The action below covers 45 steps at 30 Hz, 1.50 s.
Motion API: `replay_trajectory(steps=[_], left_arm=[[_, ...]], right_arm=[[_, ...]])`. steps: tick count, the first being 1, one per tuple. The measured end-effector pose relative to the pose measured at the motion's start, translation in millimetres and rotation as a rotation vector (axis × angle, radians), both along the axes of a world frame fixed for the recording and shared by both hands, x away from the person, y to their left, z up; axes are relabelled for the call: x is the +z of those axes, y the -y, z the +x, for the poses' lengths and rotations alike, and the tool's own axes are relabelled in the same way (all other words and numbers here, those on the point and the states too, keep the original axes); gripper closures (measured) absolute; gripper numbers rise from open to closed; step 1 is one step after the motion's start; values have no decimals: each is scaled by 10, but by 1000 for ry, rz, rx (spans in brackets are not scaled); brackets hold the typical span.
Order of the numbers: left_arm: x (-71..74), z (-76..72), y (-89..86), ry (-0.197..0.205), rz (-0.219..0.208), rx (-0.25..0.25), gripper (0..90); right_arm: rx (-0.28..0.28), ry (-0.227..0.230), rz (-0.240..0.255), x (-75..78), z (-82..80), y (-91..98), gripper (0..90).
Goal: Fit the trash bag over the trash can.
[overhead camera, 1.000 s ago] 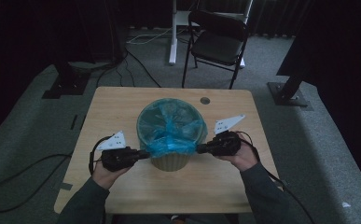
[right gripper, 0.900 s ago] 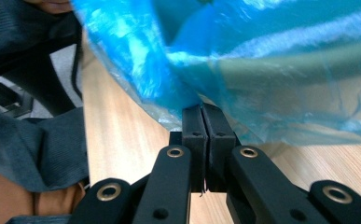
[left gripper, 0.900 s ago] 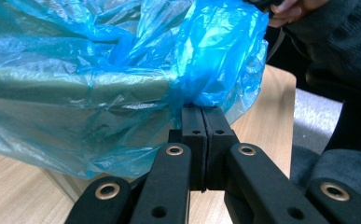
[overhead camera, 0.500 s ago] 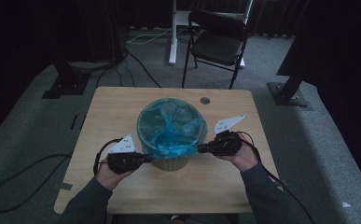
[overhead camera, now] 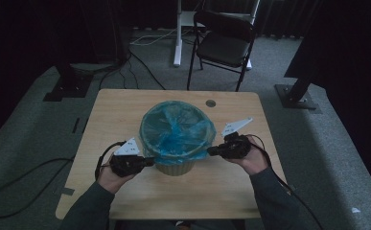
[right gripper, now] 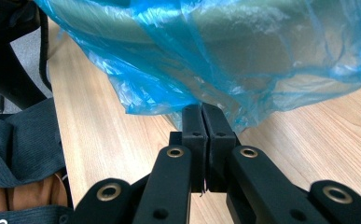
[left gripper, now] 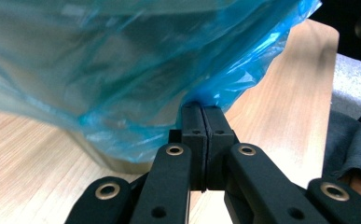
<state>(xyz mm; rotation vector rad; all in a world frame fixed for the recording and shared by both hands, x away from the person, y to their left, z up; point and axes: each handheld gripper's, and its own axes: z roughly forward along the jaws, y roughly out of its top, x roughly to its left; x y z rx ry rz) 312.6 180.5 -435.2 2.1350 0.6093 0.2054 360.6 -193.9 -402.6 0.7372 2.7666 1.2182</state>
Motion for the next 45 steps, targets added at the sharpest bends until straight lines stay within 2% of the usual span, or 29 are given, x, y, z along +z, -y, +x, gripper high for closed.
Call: replay_trajectory(steps=[3, 6, 8, 9, 11, 13, 19, 22, 27, 30, 34, 35, 37, 38, 39, 41, 45], left_arm=[[-12, 27, -72, -6, 2, 48, 863], [12, 30, -149, -5, -31, 72, 825], [48, 10, -200, 6, -53, 74, 787], [58, 3, -215, 8, -64, 73, 766], [77, -13, -252, 16, -90, 75, 726], [90, -22, -284, 20, -105, 77, 711], [172, -25, -317, 46, -138, 90, 673], [230, -17, -328, 62, -159, 93, 663], [333, -8, -350, 92, -186, 100, 651], [397, 6, -354, 106, -204, 105, 644], [451, 25, -338, 115, -207, 101, 638], [481, 38, -322, 120, -207, 98, 638], [524, 58, -291, 129, -212, 94, 636], [524, 58, -291, 129, -212, 94, 635], [551, 77, -263, 136, -212, 89, 635], [575, 97, -235, 141, -213, 88, 635], [624, 148, -190, 142, -223, 76, 636]], right_arm=[[-9, 2, -8, 4, -3, 30, 885], [-10, -1, -9, 6, -7, 54, 851], [-1, 8, 15, 26, -19, 78, 774], [-3, 17, 41, 48, -25, 102, 735], [-7, 20, 77, 82, -28, 142, 697], [-8, 21, 108, 120, -28, 191, 672], [-20, 48, 150, 230, -42, 272, 617], [-29, 68, 149, 266, -28, 268, 603], [-16, 75, 141, 269, -15, 204, 585], [-10, 72, 121, 241, 0, 160, 585], [-4, 69, 110, 213, 16, 123, 614], [-5, 67, 109, 206, 20, 113, 643], [4, 58, 99, 179, 33, 85, 759], [4, 58, 99, 179, 33, 85, 759], [11, 56, 89, 164, 27, 64, 836], [13, 62, 83, 157, 18, 54, 887], [22, 55, 69, 147, 12, 56, 899]])
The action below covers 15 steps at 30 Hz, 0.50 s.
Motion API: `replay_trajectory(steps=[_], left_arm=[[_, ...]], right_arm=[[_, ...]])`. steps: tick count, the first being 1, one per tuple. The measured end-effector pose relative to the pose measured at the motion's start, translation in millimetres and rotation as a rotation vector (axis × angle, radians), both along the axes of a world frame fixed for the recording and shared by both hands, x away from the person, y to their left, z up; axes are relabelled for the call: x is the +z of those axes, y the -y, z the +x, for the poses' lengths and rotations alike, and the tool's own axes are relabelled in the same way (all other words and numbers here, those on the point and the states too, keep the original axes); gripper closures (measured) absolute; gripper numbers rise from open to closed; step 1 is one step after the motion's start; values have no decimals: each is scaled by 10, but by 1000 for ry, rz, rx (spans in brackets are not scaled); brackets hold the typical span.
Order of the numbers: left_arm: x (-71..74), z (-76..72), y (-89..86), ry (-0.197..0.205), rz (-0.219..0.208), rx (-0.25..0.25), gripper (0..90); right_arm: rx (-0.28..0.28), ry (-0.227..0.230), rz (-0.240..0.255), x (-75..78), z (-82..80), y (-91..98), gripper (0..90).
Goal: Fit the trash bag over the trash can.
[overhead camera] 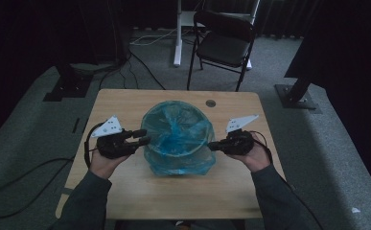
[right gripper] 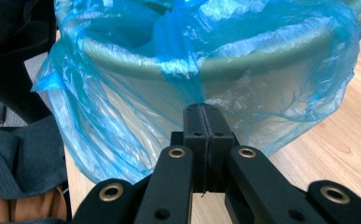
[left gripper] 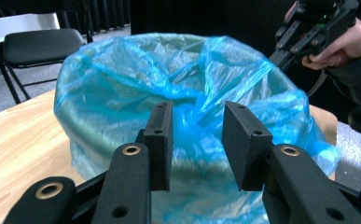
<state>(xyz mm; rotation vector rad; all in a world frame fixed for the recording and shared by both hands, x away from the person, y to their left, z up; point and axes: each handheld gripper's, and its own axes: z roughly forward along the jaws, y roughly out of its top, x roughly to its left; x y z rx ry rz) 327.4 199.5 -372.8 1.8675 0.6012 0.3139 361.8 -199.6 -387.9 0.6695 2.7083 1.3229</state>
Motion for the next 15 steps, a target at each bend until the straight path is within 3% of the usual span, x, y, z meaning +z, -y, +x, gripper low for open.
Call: replay_trajectory(steps=[5, 6, 9, 10, 15], left_arm=[[39, 51, 53, 0, -11, -13, 635], [53, 74, 81, -1, -18, -18, 635], [67, 96, 111, -1, -18, -25, 634], [83, 118, 147, 0, -14, -32, 634], [130, 148, 207, 1, -11, -49, 637]], right_arm=[[5, 4, 8, 7, -14, 25, 896], [0, 7, 21, 21, -20, 47, 829], [-2, 11, 48, 43, -28, 81, 765], [-10, 24, 66, 63, -39, 109, 707], [-22, 39, 75, 81, -46, 126, 638]])
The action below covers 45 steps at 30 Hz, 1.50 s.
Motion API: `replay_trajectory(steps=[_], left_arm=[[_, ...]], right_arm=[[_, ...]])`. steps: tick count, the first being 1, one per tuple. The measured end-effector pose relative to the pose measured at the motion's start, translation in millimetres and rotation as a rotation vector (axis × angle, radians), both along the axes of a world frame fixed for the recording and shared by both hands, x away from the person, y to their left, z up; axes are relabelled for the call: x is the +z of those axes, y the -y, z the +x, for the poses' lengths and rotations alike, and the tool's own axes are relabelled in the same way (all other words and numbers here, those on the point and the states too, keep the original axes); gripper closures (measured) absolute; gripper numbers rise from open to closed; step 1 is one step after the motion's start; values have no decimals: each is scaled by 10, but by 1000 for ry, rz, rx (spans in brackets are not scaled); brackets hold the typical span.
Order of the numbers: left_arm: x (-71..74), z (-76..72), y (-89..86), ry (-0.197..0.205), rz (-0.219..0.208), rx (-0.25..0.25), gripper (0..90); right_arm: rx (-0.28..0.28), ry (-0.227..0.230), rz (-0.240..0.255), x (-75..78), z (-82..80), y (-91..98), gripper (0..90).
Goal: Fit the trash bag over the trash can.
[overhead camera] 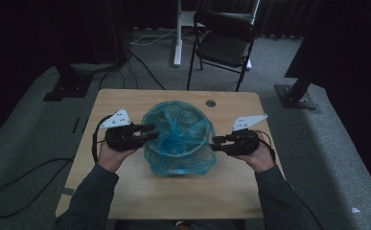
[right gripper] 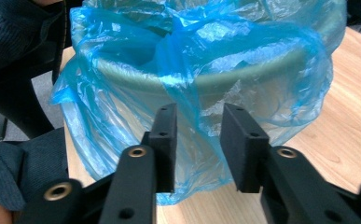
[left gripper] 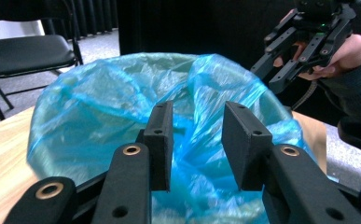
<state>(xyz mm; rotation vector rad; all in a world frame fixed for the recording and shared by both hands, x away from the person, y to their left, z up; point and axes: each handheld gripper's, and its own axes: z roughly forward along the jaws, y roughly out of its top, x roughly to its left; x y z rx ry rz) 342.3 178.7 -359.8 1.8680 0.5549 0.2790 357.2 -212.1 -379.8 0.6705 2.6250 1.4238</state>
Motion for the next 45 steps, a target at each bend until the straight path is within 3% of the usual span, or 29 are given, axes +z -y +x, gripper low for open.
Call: replay_trajectory(steps=[7, 28, 35, 45], left_arm=[[74, 74, 86, 4, 28, -14, 636], [230, 283, 268, 3, 77, -35, 635], [254, 413, 376, -7, 133, -43, 641], [329, 567, 531, -1, 167, -68, 642]], right_arm=[[-17, 30, 10, 48, 6, -3, 596], [-36, 49, 25, 66, -3, -23, 566], [-33, 51, 28, 59, 3, -25, 563], [-36, 54, 35, 54, 12, -15, 561]])
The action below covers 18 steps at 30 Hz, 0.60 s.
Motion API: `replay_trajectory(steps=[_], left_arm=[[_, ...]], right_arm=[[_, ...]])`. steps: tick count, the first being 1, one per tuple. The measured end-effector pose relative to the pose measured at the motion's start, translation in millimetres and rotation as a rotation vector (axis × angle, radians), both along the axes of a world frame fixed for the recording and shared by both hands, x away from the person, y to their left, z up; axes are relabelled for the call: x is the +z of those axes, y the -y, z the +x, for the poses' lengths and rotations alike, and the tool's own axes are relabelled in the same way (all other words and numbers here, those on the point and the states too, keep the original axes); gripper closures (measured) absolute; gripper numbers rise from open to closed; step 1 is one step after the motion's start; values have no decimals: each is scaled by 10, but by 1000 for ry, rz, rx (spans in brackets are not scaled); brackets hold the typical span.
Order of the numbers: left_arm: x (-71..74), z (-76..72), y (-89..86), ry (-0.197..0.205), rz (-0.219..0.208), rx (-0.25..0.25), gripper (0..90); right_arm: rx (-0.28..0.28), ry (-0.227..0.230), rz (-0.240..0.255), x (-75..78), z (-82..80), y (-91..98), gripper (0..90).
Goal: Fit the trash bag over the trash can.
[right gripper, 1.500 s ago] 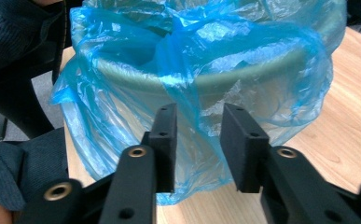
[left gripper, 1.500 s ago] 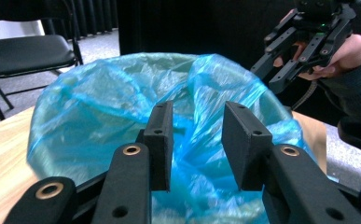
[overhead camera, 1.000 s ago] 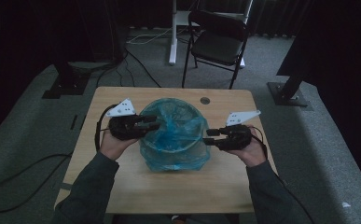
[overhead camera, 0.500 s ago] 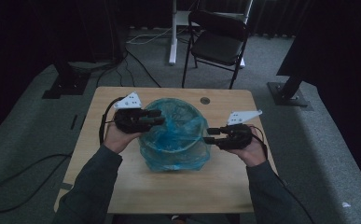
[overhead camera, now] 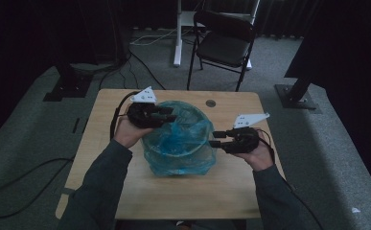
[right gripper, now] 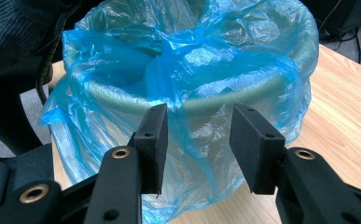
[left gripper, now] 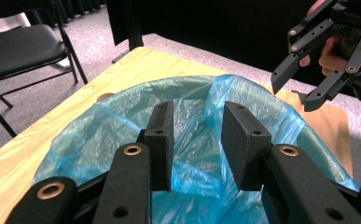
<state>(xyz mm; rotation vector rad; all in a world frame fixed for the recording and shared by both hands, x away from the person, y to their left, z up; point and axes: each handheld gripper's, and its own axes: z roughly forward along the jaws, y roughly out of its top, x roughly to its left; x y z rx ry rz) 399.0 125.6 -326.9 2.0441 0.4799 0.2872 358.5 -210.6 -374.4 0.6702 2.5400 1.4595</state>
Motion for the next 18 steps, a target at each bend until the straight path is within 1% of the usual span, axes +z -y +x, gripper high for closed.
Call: replay_trajectory(steps=[3, 4, 5, 6, 11, 12, 13, 15, 16, 17, 18], left_arm=[[15, 21, 30, 4, 7, -11, 642], [23, 46, 63, 0, 19, -25, 642], [23, 46, 63, 0, 19, -25, 642], [29, 75, 93, -4, 34, -37, 642], [47, 119, 155, -7, 38, -46, 643], [52, 140, 194, -9, 54, -52, 644], [52, 140, 194, -9, 54, -52, 643], [56, 162, 238, -10, 84, -68, 643], [55, 177, 270, -13, 106, -80, 643], [55, 177, 270, -13, 106, -80, 643], [51, 189, 292, -13, 126, -88, 643]], right_arm=[[0, -1, -2, -2, -1, 2, 562], [1, -2, -1, -3, -4, 8, 561], [1, -2, -1, -3, -4, 8, 561], [0, -5, 2, -5, -4, 13, 561], [0, -7, 0, -8, -1, 13, 561], [1, -7, 0, -8, -1, 13, 560], [1, -7, 0, -8, -1, 13, 560], [1, -7, 0, -7, 0, 19, 559], [2, -6, 1, -8, 1, 23, 558], [2, -6, 1, -8, 1, 23, 558], [2, -5, 1, -8, 1, 25, 558]])
